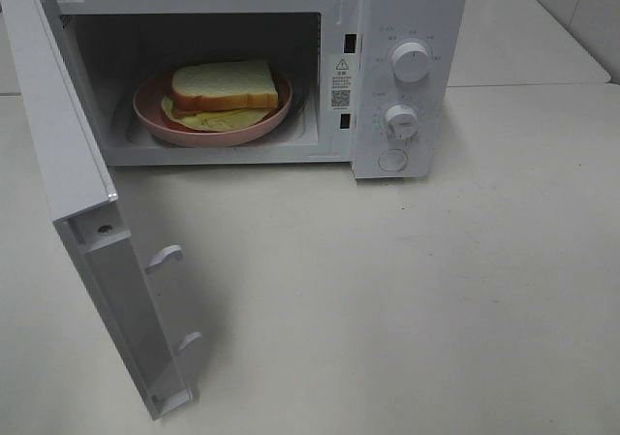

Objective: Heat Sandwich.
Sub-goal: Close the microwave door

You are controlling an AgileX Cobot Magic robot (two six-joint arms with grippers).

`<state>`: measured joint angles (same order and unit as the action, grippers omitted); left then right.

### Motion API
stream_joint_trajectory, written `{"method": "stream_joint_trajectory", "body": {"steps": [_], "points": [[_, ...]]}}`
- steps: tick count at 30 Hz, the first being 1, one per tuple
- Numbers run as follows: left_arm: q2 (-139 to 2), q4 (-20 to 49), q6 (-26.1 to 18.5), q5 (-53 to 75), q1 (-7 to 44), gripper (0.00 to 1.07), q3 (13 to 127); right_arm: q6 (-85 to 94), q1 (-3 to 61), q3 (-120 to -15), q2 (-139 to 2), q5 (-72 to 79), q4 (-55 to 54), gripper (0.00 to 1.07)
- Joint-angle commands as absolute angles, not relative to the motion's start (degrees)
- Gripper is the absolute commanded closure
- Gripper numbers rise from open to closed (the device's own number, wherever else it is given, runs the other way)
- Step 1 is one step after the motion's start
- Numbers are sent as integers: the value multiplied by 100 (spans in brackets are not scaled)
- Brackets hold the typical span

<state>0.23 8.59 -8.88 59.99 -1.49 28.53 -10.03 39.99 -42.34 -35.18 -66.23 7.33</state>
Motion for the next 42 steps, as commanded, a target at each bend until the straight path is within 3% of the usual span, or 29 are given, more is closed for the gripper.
{"method": "stream_joint_trajectory", "body": {"steps": [1,18,42], "points": [[172,859,-859,5953,-109,9,2842,-940,3930,-4097,-3094,-6675,854,31],[172,859,-859,5953,-109,9,2842,-865,1954,-3100,-1616,-6251,831,31],[172,859,-859,5953,-109,9,2842,-619,390,-2899,189,-5947,693,31]]}}
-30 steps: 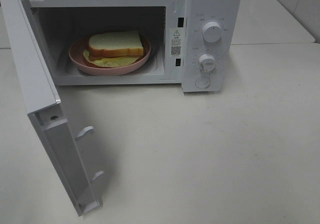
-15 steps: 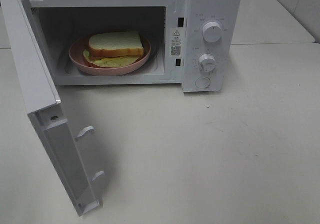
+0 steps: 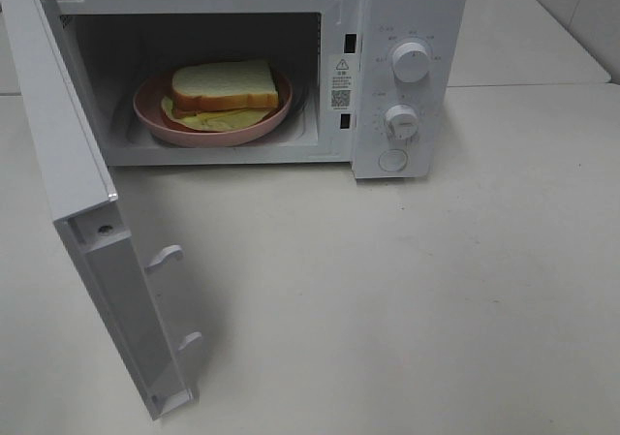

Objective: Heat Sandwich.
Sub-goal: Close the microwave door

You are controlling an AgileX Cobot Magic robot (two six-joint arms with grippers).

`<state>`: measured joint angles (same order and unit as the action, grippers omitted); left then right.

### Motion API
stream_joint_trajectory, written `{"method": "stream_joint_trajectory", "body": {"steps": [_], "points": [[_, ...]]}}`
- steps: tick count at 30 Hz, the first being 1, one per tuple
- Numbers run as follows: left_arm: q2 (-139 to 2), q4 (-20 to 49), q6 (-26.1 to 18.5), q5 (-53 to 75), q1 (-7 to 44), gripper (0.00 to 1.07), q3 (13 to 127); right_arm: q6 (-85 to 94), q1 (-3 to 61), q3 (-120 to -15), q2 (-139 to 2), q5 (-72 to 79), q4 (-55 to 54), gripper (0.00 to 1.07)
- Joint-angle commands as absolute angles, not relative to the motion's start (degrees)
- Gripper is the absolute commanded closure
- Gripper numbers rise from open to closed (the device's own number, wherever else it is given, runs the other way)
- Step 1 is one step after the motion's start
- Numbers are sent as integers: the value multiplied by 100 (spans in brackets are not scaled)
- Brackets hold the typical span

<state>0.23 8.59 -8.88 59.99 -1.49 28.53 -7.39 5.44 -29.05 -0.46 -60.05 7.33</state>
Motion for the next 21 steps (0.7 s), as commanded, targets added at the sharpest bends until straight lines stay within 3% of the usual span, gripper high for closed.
{"method": "stream_joint_trajectory", "body": {"steps": [1,21], "points": [[172,859,-859,5953,-109,9,2842,-613,361,-2899,172,-5947,688,31],[149,859,-859,5953,-109,9,2842,-619,361,-2899,172,-5947,682,31]]}}
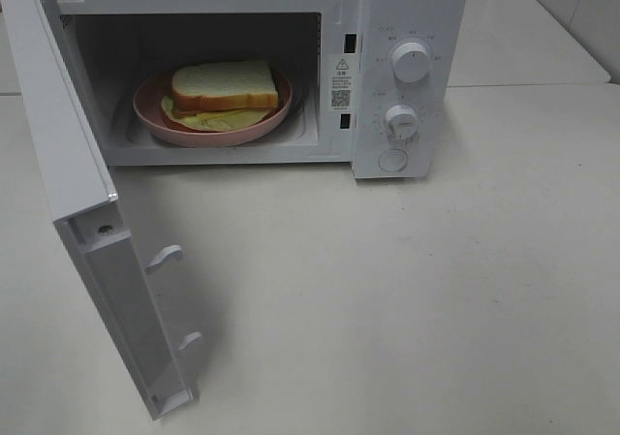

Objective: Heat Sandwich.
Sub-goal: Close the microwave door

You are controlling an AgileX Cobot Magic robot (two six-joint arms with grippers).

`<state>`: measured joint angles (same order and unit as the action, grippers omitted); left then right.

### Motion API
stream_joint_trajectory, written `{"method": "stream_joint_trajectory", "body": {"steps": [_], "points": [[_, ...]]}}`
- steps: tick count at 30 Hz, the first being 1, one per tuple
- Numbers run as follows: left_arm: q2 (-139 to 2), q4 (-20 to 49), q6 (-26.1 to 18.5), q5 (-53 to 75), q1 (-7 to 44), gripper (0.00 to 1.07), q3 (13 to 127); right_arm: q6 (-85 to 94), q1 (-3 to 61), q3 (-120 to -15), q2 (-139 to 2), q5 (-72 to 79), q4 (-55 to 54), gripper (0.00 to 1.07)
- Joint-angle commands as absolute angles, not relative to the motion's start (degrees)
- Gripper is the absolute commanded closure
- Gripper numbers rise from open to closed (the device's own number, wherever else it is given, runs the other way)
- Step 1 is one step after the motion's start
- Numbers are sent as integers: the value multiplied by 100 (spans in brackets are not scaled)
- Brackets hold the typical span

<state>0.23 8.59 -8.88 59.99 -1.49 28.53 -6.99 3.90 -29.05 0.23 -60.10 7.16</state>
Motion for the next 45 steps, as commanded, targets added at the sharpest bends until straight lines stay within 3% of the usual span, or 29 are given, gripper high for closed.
{"method": "stream_joint_trajectory", "body": {"steps": [1,41,45], "points": [[149,859,-859,5953,-109,9,2842,-619,361,-2899,172,-5947,682,31],[-361,859,-859,5483,-109,9,3054,-619,361,-2899,172,-5947,682,31],[-825,854,-859,5248,-109,16,3054,-619,361,-2899,172,-5947,682,31]]}}
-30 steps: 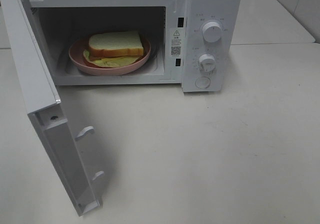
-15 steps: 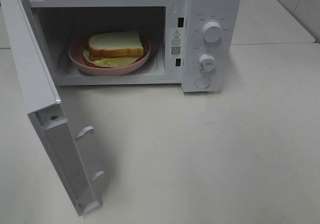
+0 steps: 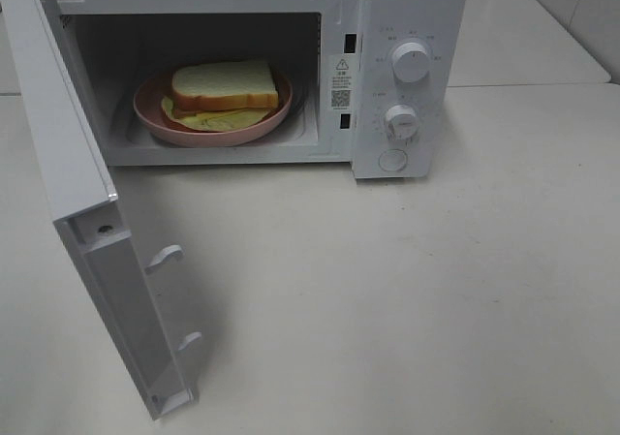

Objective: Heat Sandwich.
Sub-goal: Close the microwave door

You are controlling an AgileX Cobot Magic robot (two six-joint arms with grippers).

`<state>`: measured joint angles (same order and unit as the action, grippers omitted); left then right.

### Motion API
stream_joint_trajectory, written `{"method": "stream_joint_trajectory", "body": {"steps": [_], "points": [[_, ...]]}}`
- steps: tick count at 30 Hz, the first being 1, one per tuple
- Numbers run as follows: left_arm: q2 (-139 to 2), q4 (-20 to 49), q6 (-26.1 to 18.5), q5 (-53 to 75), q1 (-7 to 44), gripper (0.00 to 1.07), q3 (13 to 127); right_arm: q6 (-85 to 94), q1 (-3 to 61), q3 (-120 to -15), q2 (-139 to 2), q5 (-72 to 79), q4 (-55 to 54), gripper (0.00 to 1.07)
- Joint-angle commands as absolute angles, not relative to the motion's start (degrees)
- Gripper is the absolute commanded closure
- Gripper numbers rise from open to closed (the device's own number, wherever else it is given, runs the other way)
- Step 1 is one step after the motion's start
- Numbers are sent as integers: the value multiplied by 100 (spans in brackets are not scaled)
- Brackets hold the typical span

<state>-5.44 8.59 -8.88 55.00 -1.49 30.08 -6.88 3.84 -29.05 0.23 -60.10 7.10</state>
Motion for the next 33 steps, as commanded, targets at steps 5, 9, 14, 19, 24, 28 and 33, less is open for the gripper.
{"method": "stream_joint_trajectory", "body": {"steps": [5,9,14,19,24,28,33], "points": [[-1432,808,-859,4882,-109,40,3054,-619,361,-2899,172,-5947,682,31],[-1896,779,-859,4607,-109,62,3054,-619,361,-2899,172,-5947,682,31],[-2441,756,-859,4194,-109,91,3031,-619,361,-2899,172,-5947,682,31],[-2934,693,-871,3610,-109,107,2899,-613,361,-2899,172,-5947,682,31],[-3323,693,-877,2624,-109,107,2595,-613,361,-2899,172,-5947,682,31],[-3524,693,-882,1656,-109,107,2263,-613,361,-2899,172,-5947,682,31],[-3753,693,-882,390,-109,107,1799,-625,361,-2899,172,-5947,682,31]]}}
